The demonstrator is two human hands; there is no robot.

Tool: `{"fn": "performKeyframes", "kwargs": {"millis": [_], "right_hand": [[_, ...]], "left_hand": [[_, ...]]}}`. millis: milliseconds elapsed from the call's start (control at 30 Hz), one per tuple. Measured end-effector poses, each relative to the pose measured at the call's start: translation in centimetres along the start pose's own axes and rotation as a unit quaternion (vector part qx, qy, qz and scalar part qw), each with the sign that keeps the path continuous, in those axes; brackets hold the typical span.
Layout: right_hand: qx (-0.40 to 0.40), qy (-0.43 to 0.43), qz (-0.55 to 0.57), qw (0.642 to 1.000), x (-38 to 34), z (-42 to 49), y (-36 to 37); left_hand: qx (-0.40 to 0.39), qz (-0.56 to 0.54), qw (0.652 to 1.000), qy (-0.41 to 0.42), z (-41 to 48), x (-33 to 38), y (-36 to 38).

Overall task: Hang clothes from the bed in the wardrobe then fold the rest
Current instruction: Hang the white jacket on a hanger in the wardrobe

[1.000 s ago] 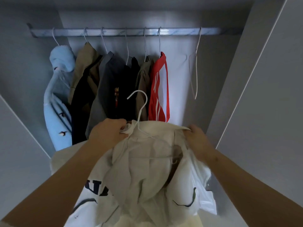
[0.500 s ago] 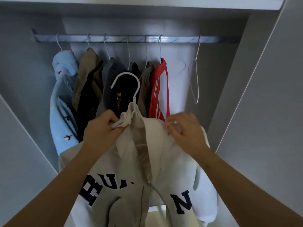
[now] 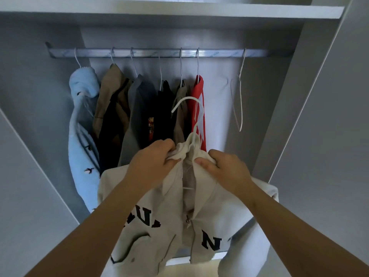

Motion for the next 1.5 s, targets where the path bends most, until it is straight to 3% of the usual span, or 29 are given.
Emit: {"fn": "performKeyframes", "kwargs": {"millis": [167,400,467,533,567,667,733,800,833,867,900,1000,1033,1100,1200,1300,1400,1500], "right_hand": [[0.021,0.074,0.027,0.997,0.8,-0.4,0.1],[0.041,0.140,0.028,0.989,1.4,-0.7,-0.1],[0.046,0.149,0.034,0.987,1.3,-0.8,0.4],[0.052,0.151,0.040,0.986,1.3,-1.0,0.9],[0.063,0.152,0.048,0.985,1.4,-1.2,0.9],[0.094,0.164,0.089,0.978,2.5,-1.7,0.2],[0.095,0.166,0.105,0.976,2.9,-2.2,0.1],[0.089,0.164,0.112,0.976,2.9,-2.8,0.3],[0.088,0.163,0.115,0.976,2.9,-3.0,0.5],[0.085,0.162,0.119,0.976,2.8,-3.2,0.5],[0.081,0.161,0.121,0.976,2.7,-3.2,0.5],[0.093,0.153,0.114,0.977,2.8,-3.4,-0.5],[0.100,0.147,0.112,0.978,2.9,-3.5,-0.9],[0.087,0.124,0.115,0.982,2.8,-3.4,-1.7],[-0.011,0.082,0.129,0.988,2.3,-2.9,-2.2],[-0.059,0.077,0.162,0.982,2.3,-2.7,-2.4],[-0.027,0.131,0.231,0.964,3.3,-3.1,-2.9],[0.004,0.188,0.287,0.939,4.3,-3.7,-3.1]], "left_hand": [[0.109,0.085,0.986,0.089,-0.9,-0.5,-0.1],[0.152,0.075,0.984,-0.049,-1.4,-2.7,-0.8],[0.149,-0.065,0.977,-0.136,-0.9,-1.9,-0.8],[0.097,-0.268,0.928,-0.241,-1.5,0.4,0.7],[0.069,-0.330,0.908,-0.250,-1.9,1.7,1.6],[-0.107,-0.355,0.912,-0.176,-3.3,3.1,4.2],[-0.177,-0.272,0.939,-0.112,-3.5,2.2,4.5],[-0.033,-0.100,0.994,-0.017,-2.5,1.3,3.2],[0.064,-0.031,0.997,0.032,-1.9,1.2,2.4],[0.114,0.023,0.991,0.065,-1.3,1.4,1.8],[0.087,0.039,0.993,0.070,-0.5,1.5,1.6],[-0.165,-0.054,0.985,-0.002,0.8,1.7,2.9],[-0.179,-0.061,0.982,-0.008,0.8,1.7,3.5],[-0.113,-0.071,0.991,-0.006,0.8,2.0,3.9],[-0.033,-0.091,0.995,-0.022,0.7,3.2,4.2],[-0.052,-0.129,0.990,-0.031,0.8,4.6,5.2],[-0.095,-0.196,0.976,-0.026,0.8,5.4,6.0],[-0.121,-0.306,0.938,-0.105,1.2,5.9,6.8]]}}
Point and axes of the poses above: each hand's wrist, its own z-axis towards the middle knuckle, its own y-axis out of the palm, x = y × z, the point moved 3 cm from there along z, towards the middle knuckle, and after that the axes turned 5 degrees about -y, right-handed, at the moved point
